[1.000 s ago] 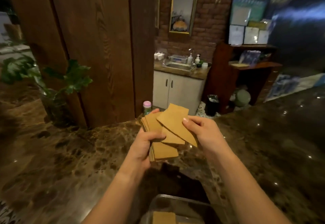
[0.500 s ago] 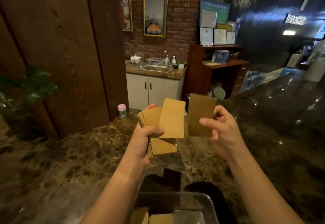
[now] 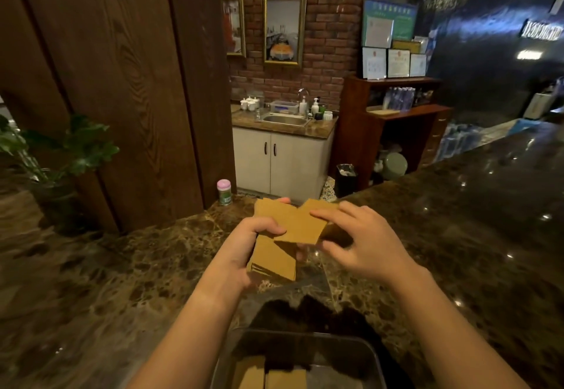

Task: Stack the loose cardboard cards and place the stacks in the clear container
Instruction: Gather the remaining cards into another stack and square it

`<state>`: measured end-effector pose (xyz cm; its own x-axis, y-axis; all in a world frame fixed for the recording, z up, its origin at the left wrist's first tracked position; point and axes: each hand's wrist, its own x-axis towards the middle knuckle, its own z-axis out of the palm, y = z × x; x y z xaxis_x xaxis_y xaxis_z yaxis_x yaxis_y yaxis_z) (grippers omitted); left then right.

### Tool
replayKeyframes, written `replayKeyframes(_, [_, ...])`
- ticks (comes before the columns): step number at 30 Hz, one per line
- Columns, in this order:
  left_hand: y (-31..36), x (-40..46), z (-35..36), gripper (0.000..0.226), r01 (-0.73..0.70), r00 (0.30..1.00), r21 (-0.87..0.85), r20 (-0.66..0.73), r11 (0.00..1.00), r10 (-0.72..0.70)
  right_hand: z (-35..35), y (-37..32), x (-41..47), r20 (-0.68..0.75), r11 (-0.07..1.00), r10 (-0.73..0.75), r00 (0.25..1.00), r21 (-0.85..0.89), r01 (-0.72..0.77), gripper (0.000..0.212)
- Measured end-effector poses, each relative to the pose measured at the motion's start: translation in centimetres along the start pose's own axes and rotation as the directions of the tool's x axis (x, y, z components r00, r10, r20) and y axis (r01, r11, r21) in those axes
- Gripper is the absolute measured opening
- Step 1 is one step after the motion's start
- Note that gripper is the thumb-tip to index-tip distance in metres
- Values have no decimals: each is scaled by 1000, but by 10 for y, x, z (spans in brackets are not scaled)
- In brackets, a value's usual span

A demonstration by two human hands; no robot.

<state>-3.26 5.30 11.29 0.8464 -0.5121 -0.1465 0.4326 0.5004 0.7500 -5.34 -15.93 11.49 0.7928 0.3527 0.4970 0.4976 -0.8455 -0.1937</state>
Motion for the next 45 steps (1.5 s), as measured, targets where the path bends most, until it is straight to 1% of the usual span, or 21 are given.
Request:
replayKeyframes(2, [0, -3, -3, 54, 74, 997, 9, 24, 997, -74, 1, -2, 7, -110, 985, 118, 987, 135, -103, 26])
replayKeyframes(3, [1, -4, -6, 51, 105, 994, 16, 31, 994, -106, -1, -3, 10, -105, 956, 202, 974, 237, -173, 15])
replayKeyframes(5, [5, -4, -10, 48, 139, 990, 45, -2, 989, -140, -11, -4, 16, 98, 814, 315, 944, 483, -321, 6])
replayKeyframes(6, [7, -3, -11, 48, 156, 987, 61, -37, 986, -154, -17, -5, 19, 233, 756, 293, 927, 537, -374, 8])
replayKeyframes(8, [7, 0, -11, 48, 220, 974, 112, -87, 969, -211, -25, -9, 24, 434, 801, 158, 887, 469, -373, 10])
replayKeyframes(10, [2, 4, -8, 55, 304, 953, 173, -72, 937, -296, -24, -20, 30, 541, 902, 64, 839, 328, -280, 13])
replayKeyframes(13, [-9, 11, -7, 60, 381, 922, 148, 14, 913, -387, -16, -34, 35, 517, 951, 5, 856, 261, -163, 13])
replayKeyframes(15, [-15, 12, -10, 61, 403, 912, 40, 69, 914, -405, -12, -35, 33, 481, 931, -6, 877, 323, -171, 17])
replayKeyframes(17, [-19, 9, -13, 56, 353, 934, -62, 78, 933, -348, -9, -31, 28, 466, 884, 19, 885, 406, -233, 34])
replayKeyframes(19, [-24, 7, -19, 61, 229, 973, -99, 62, 968, -223, -8, -25, 24, 418, 782, 112, 901, 523, -340, 46])
replayKeyframes(21, [-24, 7, -24, 72, 97, 994, -131, 54, 987, -91, -8, -19, 20, 372, 610, 244, 896, 659, -440, 47])
replayKeyframes(23, [-21, 9, -25, 64, 16, 999, -192, 31, 981, -11, -8, -15, 18, 390, 391, 361, 847, 762, -517, 56])
replayKeyframes(25, [-18, 10, -23, 61, -30, 999, -246, 20, 969, 36, -8, -13, 17, 430, 148, 443, 787, 830, -537, 70])
replayKeyframes(27, [-18, 9, -20, 60, -81, 996, -257, 27, 963, 91, -9, -12, 17, 439, -25, 515, 736, 866, -499, 67])
replayKeyframes(28, [-19, 9, -18, 59, -102, 993, -253, 25, 962, 112, -8, -13, 18, 442, -65, 539, 717, 870, -488, 58])
replayKeyframes(31, [-20, 7, -10, 48, -147, 986, -256, 42, 955, 163, -5, -18, 17, 461, -103, 596, 657, 856, -507, 23])
replayKeyframes(34, [-19, 8, -4, 32, -218, 974, -295, 0, 930, 228, 0, -20, 14, 470, -235, 640, 608, 873, -427, 11])
replayKeyframes(37, [-20, 11, -4, 17, -260, 966, -272, -69, 927, 251, 2, -25, 13, 492, -413, 688, 533, 870, -270, 12])
replayKeyframes(39, [-21, 12, -3, 17, -267, 963, -266, -93, 926, 251, 7, -29, 10, 496, -477, 689, 528, 859, -183, 24])
replayKeyframes(42, [-27, 15, -4, 23, -300, 951, -223, -143, 927, 274, 13, -36, 4, 468, -428, 692, 549, 879, -210, 49])
replayKeyframes(45, [-29, 16, -6, 20, -285, 956, -239, -148, 928, 255, 15, -42, -2, 444, -385, 697, 563, 894, -229, 42])
